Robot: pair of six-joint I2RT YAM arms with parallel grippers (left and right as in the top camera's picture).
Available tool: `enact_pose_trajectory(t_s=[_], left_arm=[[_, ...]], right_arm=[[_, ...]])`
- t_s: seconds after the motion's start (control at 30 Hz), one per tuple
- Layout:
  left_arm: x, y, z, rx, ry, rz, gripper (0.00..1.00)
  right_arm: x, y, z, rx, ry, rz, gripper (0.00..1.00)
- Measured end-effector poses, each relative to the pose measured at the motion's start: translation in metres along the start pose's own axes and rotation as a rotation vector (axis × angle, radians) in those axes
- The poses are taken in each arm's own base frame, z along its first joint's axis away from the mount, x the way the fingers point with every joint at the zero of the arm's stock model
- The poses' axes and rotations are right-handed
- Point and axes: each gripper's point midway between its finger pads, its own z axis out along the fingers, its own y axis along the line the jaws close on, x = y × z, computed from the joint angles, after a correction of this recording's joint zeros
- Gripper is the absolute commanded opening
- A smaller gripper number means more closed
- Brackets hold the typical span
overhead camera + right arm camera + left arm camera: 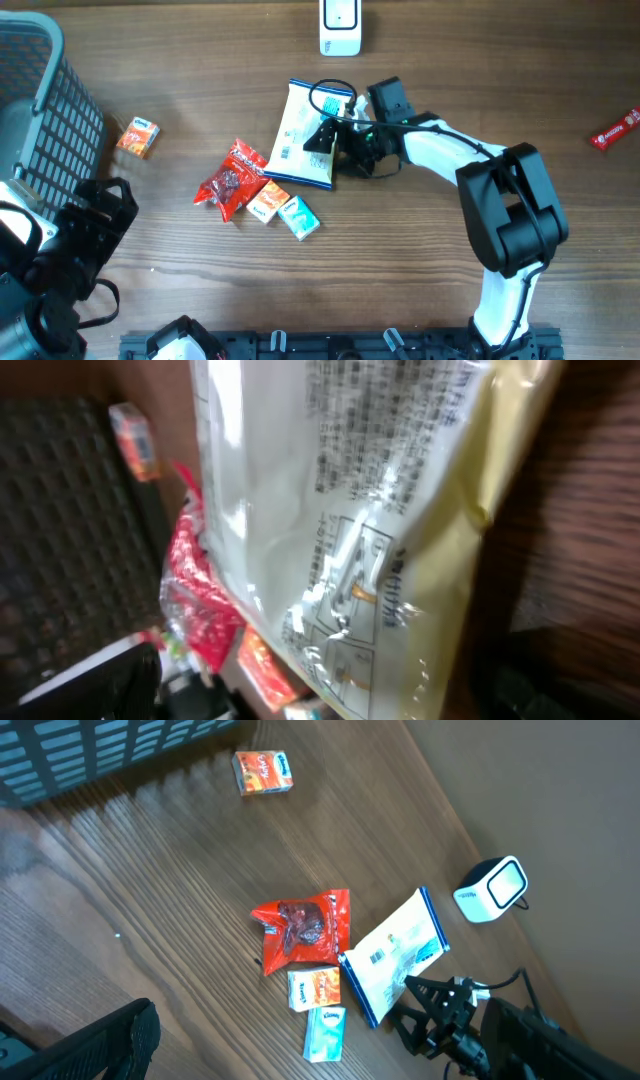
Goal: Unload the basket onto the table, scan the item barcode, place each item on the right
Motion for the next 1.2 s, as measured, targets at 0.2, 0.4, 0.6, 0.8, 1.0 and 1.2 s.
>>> enact_pose_trajectory(t_s=[0.2,0.4,0.6,0.8,1.0,1.2], left_arm=[[0.0,0.0,0.0,0.0,0.0,0.0,1.0],[0.0,0.0,0.0,0.0,0.0,0.0,1.0],[0.0,0.0,0.0,0.0,0.0,0.0,1.0],[0.0,0.0,0.0,0.0,0.0,0.0,1.0],[0.0,0.0,0.0,0.001,0.0,0.0,1.0],[0.0,0.0,0.0,0.0,0.0,0.0,1.0]], right_arm=[[0.01,0.003,0.004,-0.093,0.028,0.041,1.0],[0.019,0.003,0.005,-0.129,0.057,0.091,1.0],[0.015,0.009,0.012,-0.187,0.06,0.118,1.0],[0.006,0.027,0.033,-0.288,0.038,0.044,0.94],[-0.003,0.009,0.05,-0.267,0.003,0.086,0.04],[-0.011,0.009,0.05,-0.266,-0.042,0.08,0.04]])
